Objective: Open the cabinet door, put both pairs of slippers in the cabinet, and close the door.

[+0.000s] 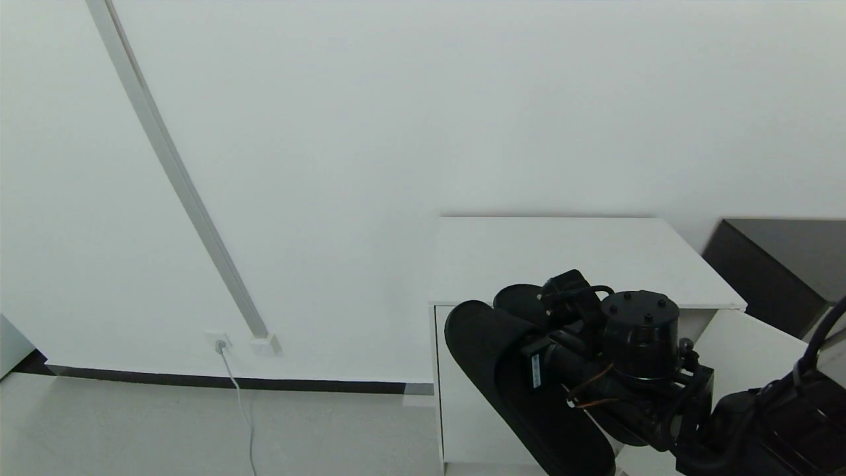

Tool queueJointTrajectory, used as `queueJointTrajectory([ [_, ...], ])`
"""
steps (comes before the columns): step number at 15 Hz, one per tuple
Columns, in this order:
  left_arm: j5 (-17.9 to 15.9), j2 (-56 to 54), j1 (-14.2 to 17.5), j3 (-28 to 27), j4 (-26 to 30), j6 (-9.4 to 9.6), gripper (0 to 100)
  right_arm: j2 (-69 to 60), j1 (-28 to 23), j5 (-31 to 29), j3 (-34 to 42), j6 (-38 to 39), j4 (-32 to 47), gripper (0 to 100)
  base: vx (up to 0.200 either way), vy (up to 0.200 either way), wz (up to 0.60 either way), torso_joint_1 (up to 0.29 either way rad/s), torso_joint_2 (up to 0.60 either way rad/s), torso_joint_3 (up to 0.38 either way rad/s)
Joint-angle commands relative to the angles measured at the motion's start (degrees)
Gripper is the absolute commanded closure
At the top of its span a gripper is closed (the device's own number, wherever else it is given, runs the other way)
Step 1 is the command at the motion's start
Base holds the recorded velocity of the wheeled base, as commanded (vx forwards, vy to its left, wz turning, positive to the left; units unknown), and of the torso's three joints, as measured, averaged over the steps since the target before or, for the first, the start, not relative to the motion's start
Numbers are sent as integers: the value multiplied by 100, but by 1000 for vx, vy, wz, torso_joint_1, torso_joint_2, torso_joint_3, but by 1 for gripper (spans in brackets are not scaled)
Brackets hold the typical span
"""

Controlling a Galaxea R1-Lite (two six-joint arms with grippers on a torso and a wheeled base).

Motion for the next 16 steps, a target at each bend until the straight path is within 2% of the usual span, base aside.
queueJointTrajectory([
  [1, 1, 8, 0, 0, 2, 0, 100, 77, 4, -2, -6, 2, -13, 100, 0, 0, 0, 0, 0, 0],
  [13, 1, 8, 0, 0, 2, 0, 100, 68, 75, -37, 3, -33, -13, 100, 0, 0, 0, 0, 0, 0],
  [16, 1, 8, 0, 0, 2, 8, 100, 68, 92, -37, 11, -33, -13, 100, 0, -200, 0, -1, 2, 2],
])
